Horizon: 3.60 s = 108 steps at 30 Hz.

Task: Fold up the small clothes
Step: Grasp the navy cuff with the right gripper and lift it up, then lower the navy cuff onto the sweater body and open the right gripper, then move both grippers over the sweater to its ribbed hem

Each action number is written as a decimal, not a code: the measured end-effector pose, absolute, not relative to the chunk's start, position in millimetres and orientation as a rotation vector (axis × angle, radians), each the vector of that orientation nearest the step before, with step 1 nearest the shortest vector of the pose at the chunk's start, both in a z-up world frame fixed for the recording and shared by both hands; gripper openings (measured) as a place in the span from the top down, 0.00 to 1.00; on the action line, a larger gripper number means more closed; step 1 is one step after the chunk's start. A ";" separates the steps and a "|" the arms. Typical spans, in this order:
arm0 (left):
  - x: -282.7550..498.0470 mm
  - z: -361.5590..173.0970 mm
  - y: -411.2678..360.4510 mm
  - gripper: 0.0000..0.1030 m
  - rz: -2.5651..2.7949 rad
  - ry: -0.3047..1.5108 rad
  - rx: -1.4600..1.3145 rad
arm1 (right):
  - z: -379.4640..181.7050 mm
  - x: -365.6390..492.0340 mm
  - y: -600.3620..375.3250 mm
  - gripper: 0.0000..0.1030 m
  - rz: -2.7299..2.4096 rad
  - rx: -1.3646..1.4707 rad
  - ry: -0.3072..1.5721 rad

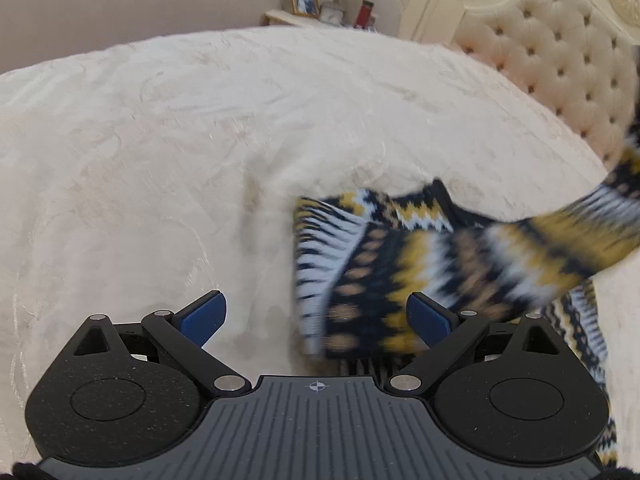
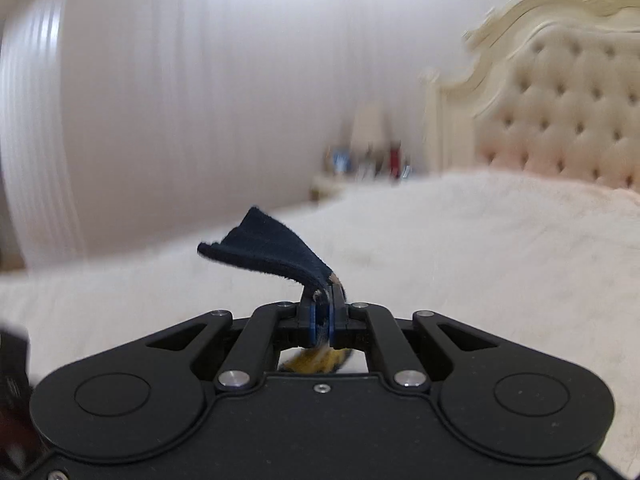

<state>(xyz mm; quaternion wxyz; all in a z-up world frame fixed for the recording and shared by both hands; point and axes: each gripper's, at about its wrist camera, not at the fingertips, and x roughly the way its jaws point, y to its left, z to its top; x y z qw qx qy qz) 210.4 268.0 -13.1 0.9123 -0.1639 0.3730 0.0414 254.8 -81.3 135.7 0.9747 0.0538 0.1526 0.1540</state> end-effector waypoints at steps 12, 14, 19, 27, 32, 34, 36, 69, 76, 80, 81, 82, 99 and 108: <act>217.3 -25.9 244.4 0.05 0.047 0.806 -0.247 | 6.1 275.8 -134.8 0.90 0.142 0.182 0.647; 218.6 -28.8 237.0 0.05 0.015 0.814 -0.213 | 3.8 276.0 -137.5 0.90 0.145 0.194 0.653; 209.6 -27.8 219.3 0.05 -0.049 0.858 -0.142 | 25.3 280.4 -148.5 0.90 0.143 0.244 0.621; 203.2 -39.0 204.9 0.05 -0.073 0.860 -0.073 | 55.9 294.1 -140.5 0.90 0.198 0.228 0.555; 216.2 -44.3 201.2 0.05 0.002 0.772 -0.089 | 51.3 292.6 -135.7 0.90 0.217 0.216 0.559; 220.0 -50.7 202.3 0.05 0.051 0.770 -0.073 | 49.5 291.1 -134.9 0.90 0.226 0.215 0.565; 222.4 -57.0 209.6 0.05 0.086 0.782 -0.095 | 48.7 290.1 -133.6 0.90 0.238 0.210 0.571; 212.1 -38.5 275.9 0.01 0.242 0.854 -0.221 | -36.2 247.4 -196.5 0.57 0.027 0.247 0.723; 204.3 -5.7 246.5 0.01 0.252 0.623 -0.131 | -23.0 227.5 -184.4 0.33 -0.022 0.111 0.587; 214.0 -4.1 223.7 0.01 0.129 0.610 -0.060 | -23.2 228.2 -177.6 0.32 0.003 0.093 0.572; 215.9 -8.8 217.5 0.01 0.105 0.618 -0.040 | -24.5 229.6 -174.7 0.32 0.015 0.085 0.576; 217.8 -14.2 212.6 0.01 0.096 0.625 -0.016 | -26.0 230.2 -171.1 0.31 0.025 0.076 0.578; 229.6 -64.4 247.0 0.00 0.177 0.836 -0.208 | -56.7 255.4 -160.5 0.31 0.134 0.111 0.687; 227.9 -69.6 248.5 0.00 0.178 0.814 -0.246 | -61.6 246.5 -159.6 0.22 0.150 0.119 0.652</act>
